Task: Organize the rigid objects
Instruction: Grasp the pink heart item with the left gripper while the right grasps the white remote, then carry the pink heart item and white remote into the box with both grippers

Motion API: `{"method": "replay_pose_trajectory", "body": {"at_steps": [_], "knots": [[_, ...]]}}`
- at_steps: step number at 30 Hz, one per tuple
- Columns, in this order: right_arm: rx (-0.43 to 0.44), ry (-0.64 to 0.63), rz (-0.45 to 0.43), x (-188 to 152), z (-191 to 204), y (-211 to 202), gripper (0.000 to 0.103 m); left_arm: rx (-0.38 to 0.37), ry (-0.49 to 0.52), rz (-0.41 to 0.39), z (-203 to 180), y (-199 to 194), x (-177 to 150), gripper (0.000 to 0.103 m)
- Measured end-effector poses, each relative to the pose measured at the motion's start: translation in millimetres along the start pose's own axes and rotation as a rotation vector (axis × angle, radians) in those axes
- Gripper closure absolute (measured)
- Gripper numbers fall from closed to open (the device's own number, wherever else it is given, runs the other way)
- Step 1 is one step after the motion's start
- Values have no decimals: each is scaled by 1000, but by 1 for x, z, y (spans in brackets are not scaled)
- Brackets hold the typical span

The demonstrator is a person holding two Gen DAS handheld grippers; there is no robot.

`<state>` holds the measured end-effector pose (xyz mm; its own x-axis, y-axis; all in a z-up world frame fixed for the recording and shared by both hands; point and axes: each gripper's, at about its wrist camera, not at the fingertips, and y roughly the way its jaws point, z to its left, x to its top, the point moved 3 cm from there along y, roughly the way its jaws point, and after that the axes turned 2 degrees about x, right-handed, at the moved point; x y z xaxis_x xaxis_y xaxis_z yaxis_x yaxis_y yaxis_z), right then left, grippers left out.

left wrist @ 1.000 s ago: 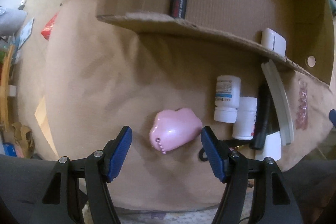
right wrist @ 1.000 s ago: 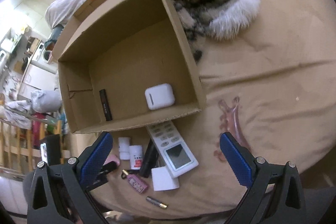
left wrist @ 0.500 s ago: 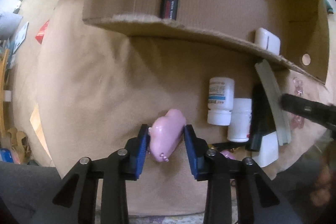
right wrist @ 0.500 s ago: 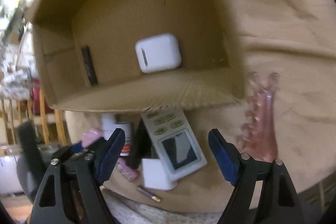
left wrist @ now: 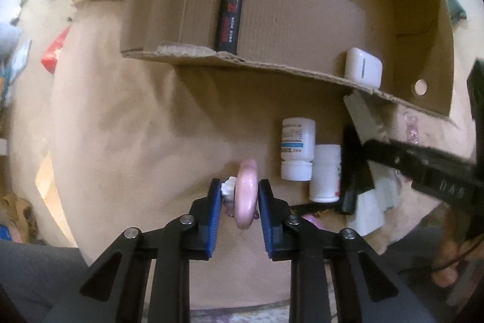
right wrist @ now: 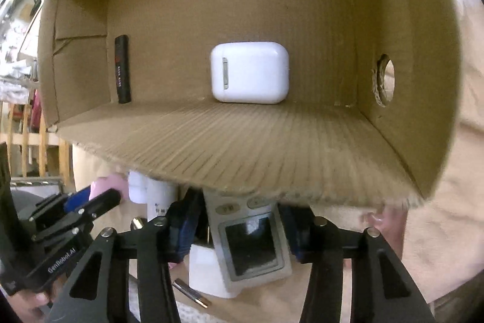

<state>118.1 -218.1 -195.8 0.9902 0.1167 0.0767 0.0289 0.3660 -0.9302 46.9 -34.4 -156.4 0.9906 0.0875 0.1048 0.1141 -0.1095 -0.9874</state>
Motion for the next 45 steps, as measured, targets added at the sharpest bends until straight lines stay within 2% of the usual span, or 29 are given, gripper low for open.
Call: {"method": "replay_pose_trajectory", "body": {"at_steps": [5,8,9,11,15,18,22,26,33,38,41,45], "knots": [[-13,-7,2,-14,6,-10,57,-40,-42,-2,17,-8,5,82],[-13,-36,-26,-22,8,-14,57,-24,-44,0,23,-7,5,82],[-49,-41,-9,-21,4,-7,57,-23,-46,9,23,-5,5,82],[-23,1,-19,-20,3,-7,57,-22,-48,17,23,-3,9,82],[-31,15,-19,-21,4,-7,57,2,-15,8,25,2,6,82],[-27,12,-22,-15,7,-5,57,20,-2,6,3,13,9,82],[-6,29,5,-13,-14,-6,57,42,14,7,-13,22,11,82],[-49,-4,5,-12,-10,2,57,40,5,23,-20,27,10,82],[-61,22,-25,-24,-5,-16,57,43,2,-16,-19,5,5,82],[-47,33,-74,-36,-2,-43,57,100,24,-66,-18,-18,-4,82],[-11,46,-94,-51,3,-59,57,98,16,-111,-20,-38,-4,82],[-5,27,-162,-67,13,-92,57,52,9,-198,-28,-78,-5,82]]}}
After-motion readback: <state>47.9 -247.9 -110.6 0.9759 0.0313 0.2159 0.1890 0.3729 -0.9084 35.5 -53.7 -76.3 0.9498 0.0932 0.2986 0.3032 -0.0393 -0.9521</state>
